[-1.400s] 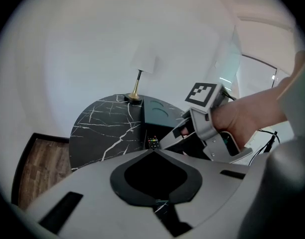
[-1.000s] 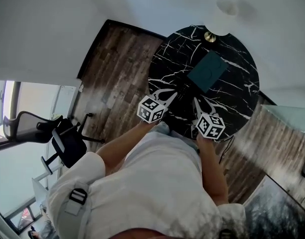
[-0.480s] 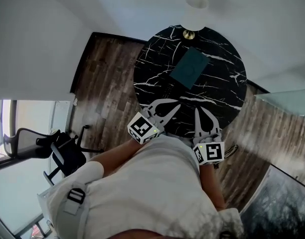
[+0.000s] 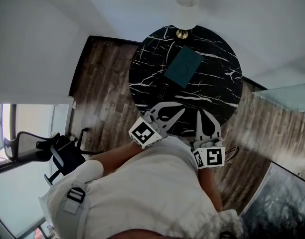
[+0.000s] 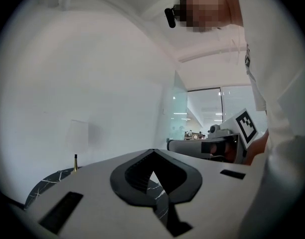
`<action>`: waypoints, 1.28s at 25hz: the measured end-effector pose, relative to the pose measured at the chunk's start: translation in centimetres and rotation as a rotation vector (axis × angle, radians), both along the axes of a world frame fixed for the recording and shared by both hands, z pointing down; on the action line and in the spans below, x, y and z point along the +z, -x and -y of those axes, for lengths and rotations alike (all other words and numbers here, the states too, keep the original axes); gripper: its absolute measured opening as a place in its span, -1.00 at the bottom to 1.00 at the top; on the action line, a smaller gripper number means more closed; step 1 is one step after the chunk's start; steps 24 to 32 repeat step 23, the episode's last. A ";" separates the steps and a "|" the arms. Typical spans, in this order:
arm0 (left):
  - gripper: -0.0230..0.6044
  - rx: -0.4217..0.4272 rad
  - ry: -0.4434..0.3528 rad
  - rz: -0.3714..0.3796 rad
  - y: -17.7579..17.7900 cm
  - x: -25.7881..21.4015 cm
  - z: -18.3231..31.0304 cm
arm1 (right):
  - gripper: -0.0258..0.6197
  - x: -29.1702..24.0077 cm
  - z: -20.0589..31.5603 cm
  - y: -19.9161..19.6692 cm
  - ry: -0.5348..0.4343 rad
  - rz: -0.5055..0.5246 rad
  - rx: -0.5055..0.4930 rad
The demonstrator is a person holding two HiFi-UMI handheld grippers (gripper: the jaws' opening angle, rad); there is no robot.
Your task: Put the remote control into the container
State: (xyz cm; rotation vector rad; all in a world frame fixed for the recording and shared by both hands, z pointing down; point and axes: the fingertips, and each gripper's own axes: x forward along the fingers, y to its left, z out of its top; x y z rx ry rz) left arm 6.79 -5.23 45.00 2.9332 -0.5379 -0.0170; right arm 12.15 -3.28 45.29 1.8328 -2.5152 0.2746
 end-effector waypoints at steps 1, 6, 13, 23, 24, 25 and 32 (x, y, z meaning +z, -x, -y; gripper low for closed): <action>-0.91 -0.001 -0.004 0.003 0.0 -0.1 0.0 | -0.89 0.1 0.0 -0.1 0.000 0.002 0.001; -0.91 0.000 -0.009 0.017 -0.3 0.1 0.2 | -0.89 0.2 0.1 -0.2 0.004 0.015 0.004; -0.91 -0.010 0.000 0.029 0.2 0.3 0.1 | -0.89 0.4 0.4 0.1 0.005 0.021 -0.003; -0.91 -0.030 0.016 0.044 0.8 0.8 0.4 | -0.90 0.7 0.7 0.4 0.014 0.022 -0.008; -0.91 -0.030 0.016 0.044 0.8 0.8 0.4 | -0.90 0.7 0.7 0.4 0.014 0.022 -0.008; -0.91 -0.030 0.016 0.044 0.8 0.8 0.4 | -0.90 0.7 0.7 0.4 0.014 0.022 -0.008; -0.91 -0.030 0.016 0.044 0.8 0.8 0.4 | -0.90 0.7 0.7 0.4 0.014 0.022 -0.008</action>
